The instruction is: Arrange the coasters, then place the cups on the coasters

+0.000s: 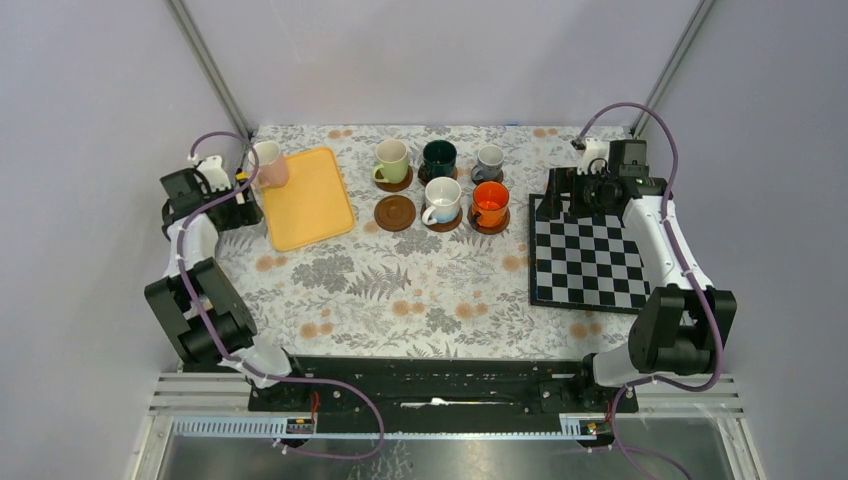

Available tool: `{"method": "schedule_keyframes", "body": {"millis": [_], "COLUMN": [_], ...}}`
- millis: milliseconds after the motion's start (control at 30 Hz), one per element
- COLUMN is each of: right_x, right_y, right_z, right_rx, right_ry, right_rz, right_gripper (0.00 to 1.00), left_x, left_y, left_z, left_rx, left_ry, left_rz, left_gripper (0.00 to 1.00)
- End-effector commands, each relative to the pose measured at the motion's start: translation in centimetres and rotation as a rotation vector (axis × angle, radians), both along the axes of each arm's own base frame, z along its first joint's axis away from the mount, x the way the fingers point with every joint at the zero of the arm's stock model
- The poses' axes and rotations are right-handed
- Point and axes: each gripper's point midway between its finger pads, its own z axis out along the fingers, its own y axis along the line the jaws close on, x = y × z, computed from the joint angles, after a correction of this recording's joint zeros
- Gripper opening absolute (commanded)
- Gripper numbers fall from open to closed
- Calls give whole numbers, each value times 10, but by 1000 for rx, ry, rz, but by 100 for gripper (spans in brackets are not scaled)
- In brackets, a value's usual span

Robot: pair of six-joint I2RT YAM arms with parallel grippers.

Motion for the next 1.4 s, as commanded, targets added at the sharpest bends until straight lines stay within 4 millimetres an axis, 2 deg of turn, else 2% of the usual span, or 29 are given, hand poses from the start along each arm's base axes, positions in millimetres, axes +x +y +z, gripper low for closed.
{"method": "schedule_keyframes", "body": {"millis": [0,300,467,567,733,1067,1367], "right_x": [7,4,3,4,4,5,6], "right_y": [6,9,8,8,7,6,4], "right_z": [11,11,7,5,4,-2,-3], "right_rx": [30,41,37,39,32,27,17], "right_ry": [-34,-32,-28,-19,-20,-7,-10], "right_rz": [39,57,52,51,47,40,33], "right_gripper": [98,98,98,98,98,98,98], "left_x": [33,88,108,120,136,171,179], "left_y": [24,29,28,29,31,32,26], "left_z": [25,18,11,4,-7,-22,-40], "left_rx": [84,60,60,65,80,151,157], "left_ry": [-169,-257,-266,-260,-231,-183,-132], "left_rz": [-49,-205,-250,-254,-272,-250,-238], "left_gripper": [79,68,66,61,53,48,37]}}
